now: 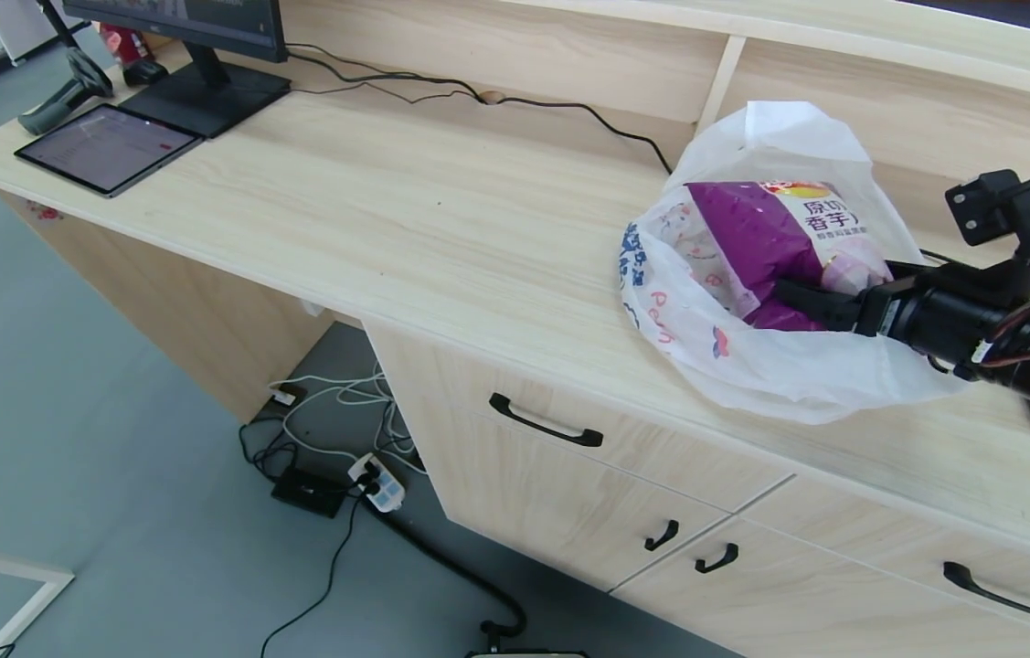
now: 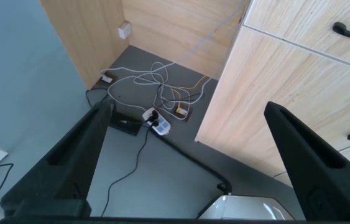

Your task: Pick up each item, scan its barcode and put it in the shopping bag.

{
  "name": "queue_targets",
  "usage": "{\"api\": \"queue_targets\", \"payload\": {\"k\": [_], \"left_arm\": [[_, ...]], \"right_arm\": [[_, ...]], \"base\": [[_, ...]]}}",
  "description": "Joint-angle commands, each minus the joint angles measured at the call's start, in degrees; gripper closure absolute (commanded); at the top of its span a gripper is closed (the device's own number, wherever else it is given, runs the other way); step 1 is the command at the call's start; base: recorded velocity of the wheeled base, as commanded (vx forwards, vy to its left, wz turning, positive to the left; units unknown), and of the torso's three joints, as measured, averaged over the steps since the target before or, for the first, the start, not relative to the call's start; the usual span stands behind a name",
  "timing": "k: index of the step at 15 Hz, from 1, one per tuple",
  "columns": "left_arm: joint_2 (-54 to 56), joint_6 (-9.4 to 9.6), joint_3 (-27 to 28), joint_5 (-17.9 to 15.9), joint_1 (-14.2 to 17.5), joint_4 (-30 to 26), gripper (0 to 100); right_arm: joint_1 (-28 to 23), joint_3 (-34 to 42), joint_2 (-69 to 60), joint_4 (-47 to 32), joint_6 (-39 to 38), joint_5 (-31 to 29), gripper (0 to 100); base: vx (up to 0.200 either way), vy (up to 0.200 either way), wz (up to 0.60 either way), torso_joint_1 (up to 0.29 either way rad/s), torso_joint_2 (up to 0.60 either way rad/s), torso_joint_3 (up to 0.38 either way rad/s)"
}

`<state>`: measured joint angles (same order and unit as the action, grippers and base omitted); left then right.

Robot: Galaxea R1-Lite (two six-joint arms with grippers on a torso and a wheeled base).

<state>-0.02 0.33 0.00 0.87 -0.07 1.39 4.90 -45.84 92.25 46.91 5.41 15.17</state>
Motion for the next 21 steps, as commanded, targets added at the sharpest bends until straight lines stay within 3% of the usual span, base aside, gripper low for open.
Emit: {"api": "queue_targets", "payload": {"k": [1,4,9,11,19,21], "left_arm": [[0.02,-0.07,0.0,0.01,0.07,0.02,0],[0.02,0.02,0.0,0.01,-0.01,0.02,0],[0.02,0.2,0.0,0.01,-0.01,-0.07,0],[0.02,0.2,0.0,0.01,-0.01,-0.07,0],[0.02,0.11,0.0,0.01,0.07,-0.07,0],[0.02,0.02,0.0,0.01,0.07,-0.07,0]], "right_arm": [[0.11,0.92,-0.75,3.19,1.18,0.04,0],[1.52,4.26,-6.46,9.78,1.62,0.3,0],[2.39,7.34,-15.43,5.39,1.09,0.66,0],[2.22,7.43,-15.34,5.39,1.09,3.73,0],[1.87,7.78,-14.38,5.47,1.09,6.72,0],[-2.88,9.98,-14.73,5.65,1.0,6.72,0]], "base": [[0.0,0.0,0.0,0.0,0.0,0.0],[0.0,0.0,0.0,0.0,0.0,0.0],[0.0,0.0,0.0,0.0,0.0,0.0],[0.0,0.0,0.0,0.0,0.0,0.0],[0.0,0.0,-0.6,0.002,0.0,0.003],[0.0,0.0,-0.3,0.001,0.0,0.001]]}}
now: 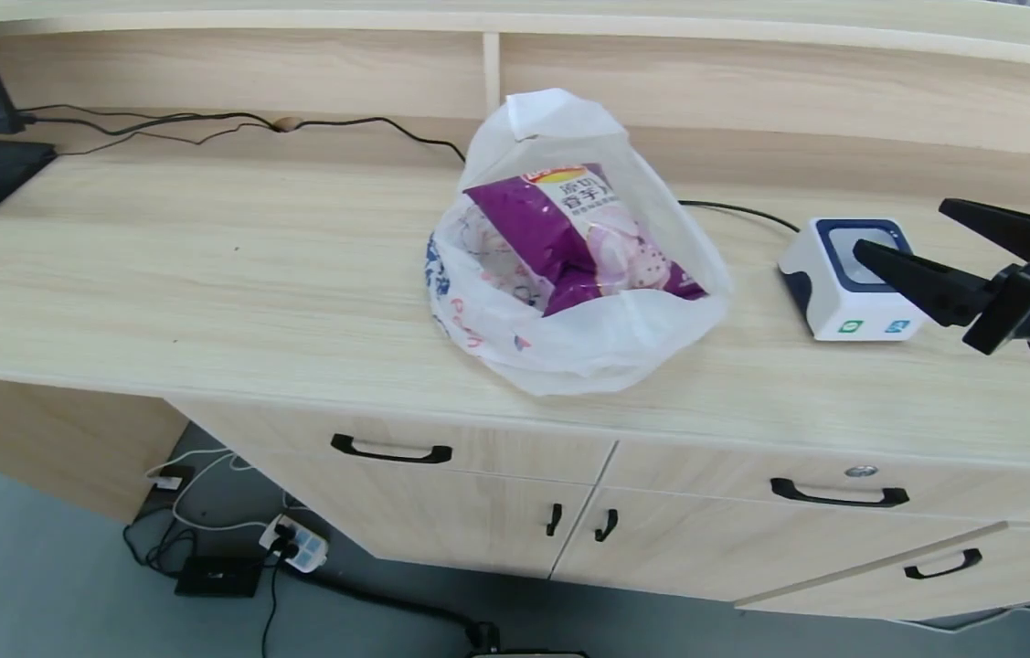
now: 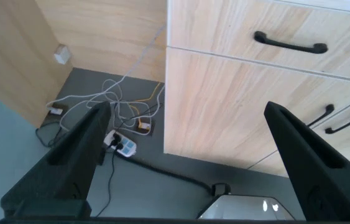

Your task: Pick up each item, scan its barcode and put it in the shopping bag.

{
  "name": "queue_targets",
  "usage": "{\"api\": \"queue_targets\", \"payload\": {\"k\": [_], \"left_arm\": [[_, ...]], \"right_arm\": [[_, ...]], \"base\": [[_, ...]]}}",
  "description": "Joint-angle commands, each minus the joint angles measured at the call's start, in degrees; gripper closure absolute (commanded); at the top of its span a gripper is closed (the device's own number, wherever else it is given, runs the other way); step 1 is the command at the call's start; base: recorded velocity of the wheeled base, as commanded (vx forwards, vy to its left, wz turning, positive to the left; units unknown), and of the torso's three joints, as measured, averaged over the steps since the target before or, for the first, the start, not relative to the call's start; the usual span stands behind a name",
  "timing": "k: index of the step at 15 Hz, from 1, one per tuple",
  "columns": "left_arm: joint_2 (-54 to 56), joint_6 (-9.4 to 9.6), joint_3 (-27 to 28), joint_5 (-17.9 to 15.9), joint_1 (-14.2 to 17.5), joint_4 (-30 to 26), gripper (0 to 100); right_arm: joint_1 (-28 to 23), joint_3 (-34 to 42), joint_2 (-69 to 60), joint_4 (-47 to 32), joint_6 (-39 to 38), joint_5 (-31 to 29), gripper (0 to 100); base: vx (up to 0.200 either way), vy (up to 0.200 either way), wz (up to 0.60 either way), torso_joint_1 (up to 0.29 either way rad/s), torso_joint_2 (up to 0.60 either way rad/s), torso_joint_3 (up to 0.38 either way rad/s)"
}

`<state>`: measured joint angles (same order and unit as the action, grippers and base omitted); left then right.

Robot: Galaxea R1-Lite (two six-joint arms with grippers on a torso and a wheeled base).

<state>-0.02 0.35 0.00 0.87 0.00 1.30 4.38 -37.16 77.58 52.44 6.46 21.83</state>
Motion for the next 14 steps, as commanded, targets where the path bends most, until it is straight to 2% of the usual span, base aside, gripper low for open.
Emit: {"api": "queue_targets", "payload": {"k": [1,3,5,8,10,11,14], "left_arm": [[0.02,0.0,0.0,0.01,0.0,0.01,0],[0.02,0.09,0.0,0.01,-0.09,0.01,0],[0.02,0.0,0.0,0.01,-0.09,0.01,0],[0.02,0.35,0.0,0.01,-0.09,-0.16,0],[0.02,0.26,0.0,0.01,-0.09,-0.07,0],[0.02,0.35,0.0,0.01,-0.09,-0.16,0],[0.02,0.26,0.0,0.01,-0.09,-0.16,0]], "right_arm": [[-4.9,2.62,-0.33,0.11,-0.22,0.14,0],[-7.54,5.43,-1.03,0.11,-2.33,0.14,0],[-9.56,8.15,-0.94,0.2,-2.86,0.14,0],[-16.42,12.72,-0.41,3.02,-3.56,3.04,0],[-19.41,12.81,-0.33,4.51,-4.09,4.27,0],[-22.83,12.81,-0.06,5.39,-4.18,6.91,0],[-26.44,13.34,0.47,8.99,-7.25,8.84,0]], "base": [[0.0,0.0,0.0,0.0,0.0,0.0],[-0.2,0.0,0.0,0.0,0.0,0.002],[0.0,0.0,0.0,0.0,0.0,0.0],[0.0,0.0,0.0,0.0,0.0,0.0],[0.0,-0.2,0.0,0.002,0.0,0.005],[0.0,-0.2,0.0,-0.017,0.0,0.007],[0.0,-0.2,0.0,0.014,0.0,-0.001]]}}
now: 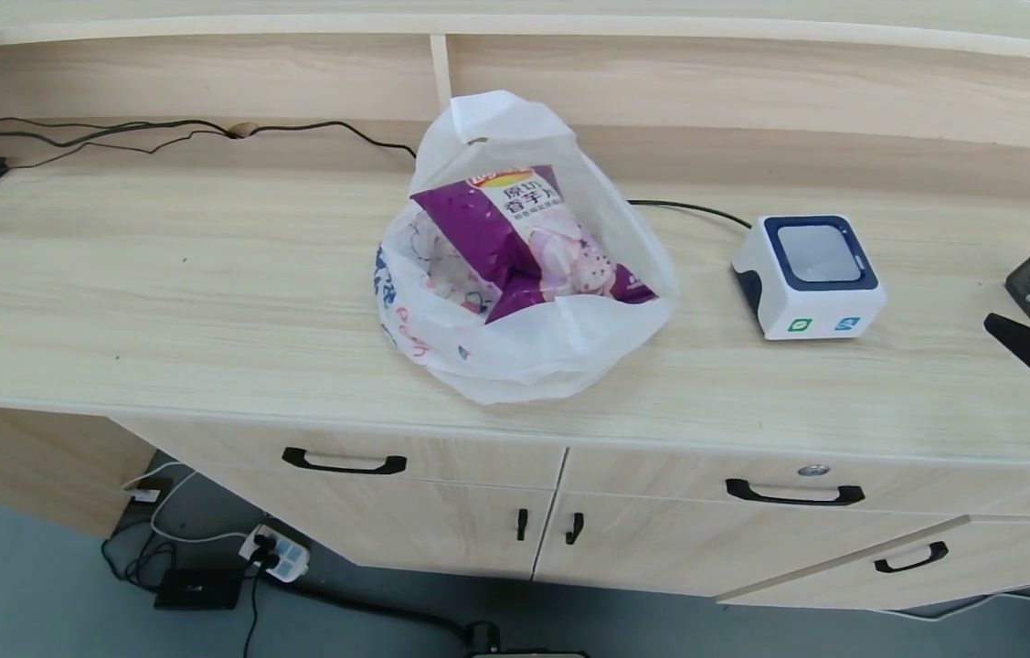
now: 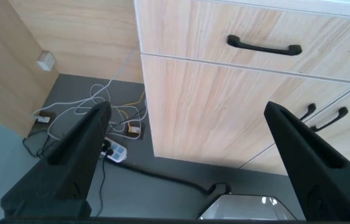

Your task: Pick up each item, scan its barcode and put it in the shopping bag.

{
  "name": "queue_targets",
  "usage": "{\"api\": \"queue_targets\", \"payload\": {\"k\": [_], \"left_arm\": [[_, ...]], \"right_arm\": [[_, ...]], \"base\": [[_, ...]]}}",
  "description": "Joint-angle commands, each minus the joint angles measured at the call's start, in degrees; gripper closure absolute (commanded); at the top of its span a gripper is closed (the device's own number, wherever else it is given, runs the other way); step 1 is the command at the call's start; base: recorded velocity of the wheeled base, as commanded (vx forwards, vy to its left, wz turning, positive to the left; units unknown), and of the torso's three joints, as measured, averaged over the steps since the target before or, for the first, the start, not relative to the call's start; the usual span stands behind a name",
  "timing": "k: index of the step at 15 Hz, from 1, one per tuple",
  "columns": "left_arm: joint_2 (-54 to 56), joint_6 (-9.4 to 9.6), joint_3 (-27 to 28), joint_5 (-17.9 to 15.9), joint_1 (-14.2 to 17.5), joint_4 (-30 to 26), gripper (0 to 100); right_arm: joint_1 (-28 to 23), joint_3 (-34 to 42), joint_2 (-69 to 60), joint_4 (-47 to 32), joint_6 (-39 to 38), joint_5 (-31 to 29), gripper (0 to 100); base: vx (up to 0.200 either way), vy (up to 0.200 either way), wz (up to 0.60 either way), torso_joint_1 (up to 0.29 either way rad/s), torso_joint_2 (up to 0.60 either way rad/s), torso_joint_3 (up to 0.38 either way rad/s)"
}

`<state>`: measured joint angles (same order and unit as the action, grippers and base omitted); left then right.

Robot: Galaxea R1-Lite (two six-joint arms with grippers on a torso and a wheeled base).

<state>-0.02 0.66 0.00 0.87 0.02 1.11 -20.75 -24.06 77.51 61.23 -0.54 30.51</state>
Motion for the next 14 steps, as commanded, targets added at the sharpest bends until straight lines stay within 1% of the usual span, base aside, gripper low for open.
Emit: {"api": "queue_targets", "payload": {"k": [1,3,5,8,9,14], "left_arm": [[0.02,-0.04,0.0,0.01,-0.11,0.03,0],[0.02,0.04,0.0,0.01,-0.11,0.03,0],[0.02,-0.04,0.0,0.01,-0.11,0.03,0],[0.02,-0.04,0.0,0.01,-0.11,0.03,0],[0.02,-0.04,0.0,0.01,-0.11,0.12,0],[0.02,-0.04,0.0,0.01,-0.02,0.12,0]], "right_arm": [[-1.58,1.04,1.07,1.96,-1.66,0.16,0],[-2.54,1.92,2.47,5.48,-2.72,0.16,0],[-4.48,1.92,6.43,11.45,-2.54,0.16,0],[-5.79,1.92,14.07,24.02,-2.63,0.16,0],[-5.71,2.18,15.57,27.36,-2.72,0.25,0],[-5.18,2.71,15.92,28.06,-3.24,1.39,0]], "base": [[0.0,-0.2,0.0,0.002,0.01,-0.002],[0.0,-0.2,0.0,-0.002,0.0,0.002],[0.0,-0.2,0.0,0.002,0.0,0.005],[0.0,-0.2,0.0,0.007,0.0,0.001],[0.0,0.0,0.0,0.0,0.0,0.0],[0.0,0.0,0.0,0.0,0.0,0.0]]}}
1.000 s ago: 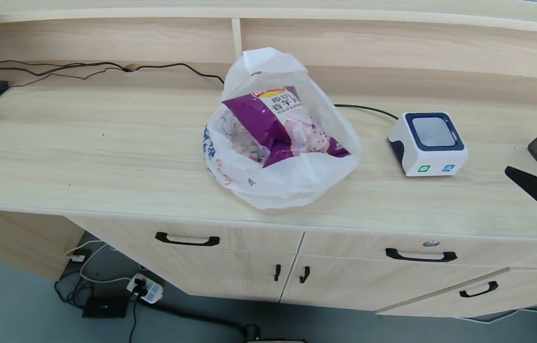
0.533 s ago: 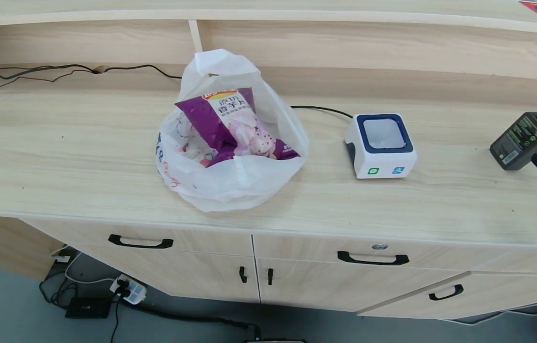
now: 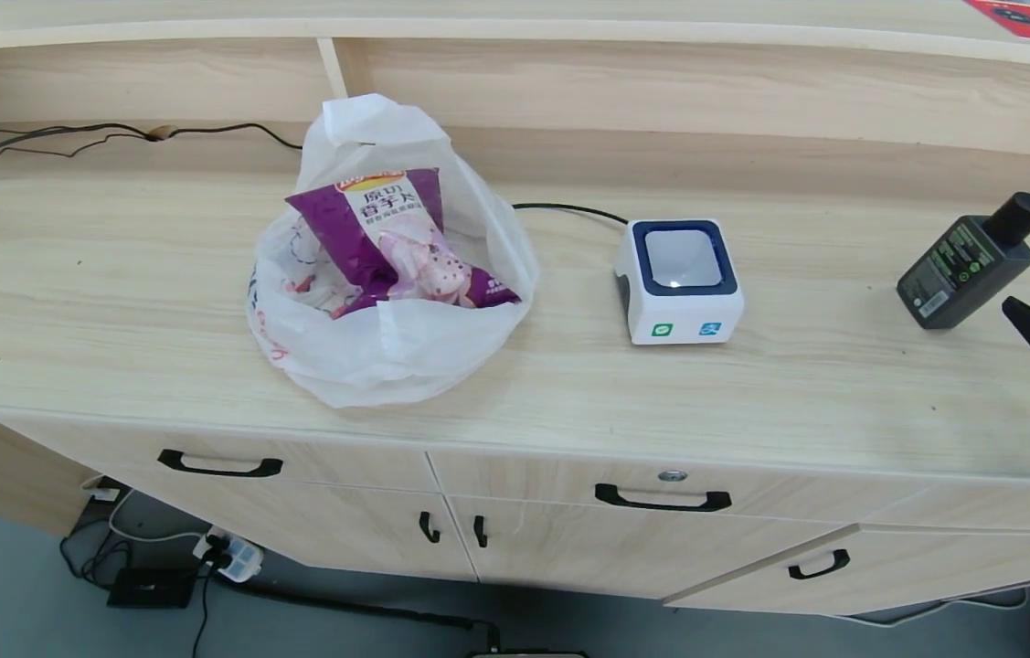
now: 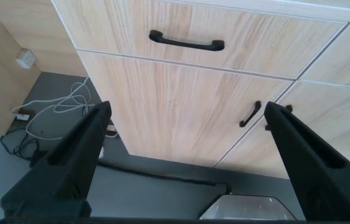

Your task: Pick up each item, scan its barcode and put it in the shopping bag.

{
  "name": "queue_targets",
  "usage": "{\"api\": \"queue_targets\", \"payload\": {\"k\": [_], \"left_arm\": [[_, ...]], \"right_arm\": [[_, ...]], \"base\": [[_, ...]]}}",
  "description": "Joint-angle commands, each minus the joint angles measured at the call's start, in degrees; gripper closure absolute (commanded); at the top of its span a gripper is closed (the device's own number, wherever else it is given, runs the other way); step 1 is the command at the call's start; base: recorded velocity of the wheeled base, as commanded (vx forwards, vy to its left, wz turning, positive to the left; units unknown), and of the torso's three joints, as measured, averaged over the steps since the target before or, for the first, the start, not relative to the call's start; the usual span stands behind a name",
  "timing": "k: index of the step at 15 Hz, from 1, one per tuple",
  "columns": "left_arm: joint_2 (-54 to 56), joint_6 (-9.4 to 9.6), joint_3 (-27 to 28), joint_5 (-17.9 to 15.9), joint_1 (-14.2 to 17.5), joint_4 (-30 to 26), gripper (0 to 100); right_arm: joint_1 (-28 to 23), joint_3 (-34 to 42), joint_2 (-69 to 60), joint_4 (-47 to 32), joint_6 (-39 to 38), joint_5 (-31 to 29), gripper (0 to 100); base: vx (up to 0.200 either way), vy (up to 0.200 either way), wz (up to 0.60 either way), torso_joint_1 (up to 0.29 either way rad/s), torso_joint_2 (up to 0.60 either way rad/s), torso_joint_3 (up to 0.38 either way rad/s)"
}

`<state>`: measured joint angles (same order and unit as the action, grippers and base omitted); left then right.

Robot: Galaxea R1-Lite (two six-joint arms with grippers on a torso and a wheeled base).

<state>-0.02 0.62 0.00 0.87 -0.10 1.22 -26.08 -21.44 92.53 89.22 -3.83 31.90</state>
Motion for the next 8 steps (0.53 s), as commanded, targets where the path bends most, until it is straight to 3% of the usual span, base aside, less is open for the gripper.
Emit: {"api": "queue_targets", "payload": {"k": [1,6,8], "left_arm": [[0.02,-0.01,0.0,0.01,0.01,0.01,0],[0.02,-0.01,0.0,0.01,0.01,0.01,0],[0.02,-0.01,0.0,0.01,0.01,0.01,0]], "right_arm": [[0.76,-0.35,1.08,-0.01,0.05,0.18,0],[2.35,-3.25,5.12,0.51,0.31,0.18,0],[2.87,-8.7,8.37,0.6,0.05,0.27,0]], "base": [[0.0,0.0,0.0,0.0,0.0,0.0],[0.0,0.0,0.0,0.0,0.0,0.0],[0.0,0.0,0.0,0.0,0.0,0.0]]}}
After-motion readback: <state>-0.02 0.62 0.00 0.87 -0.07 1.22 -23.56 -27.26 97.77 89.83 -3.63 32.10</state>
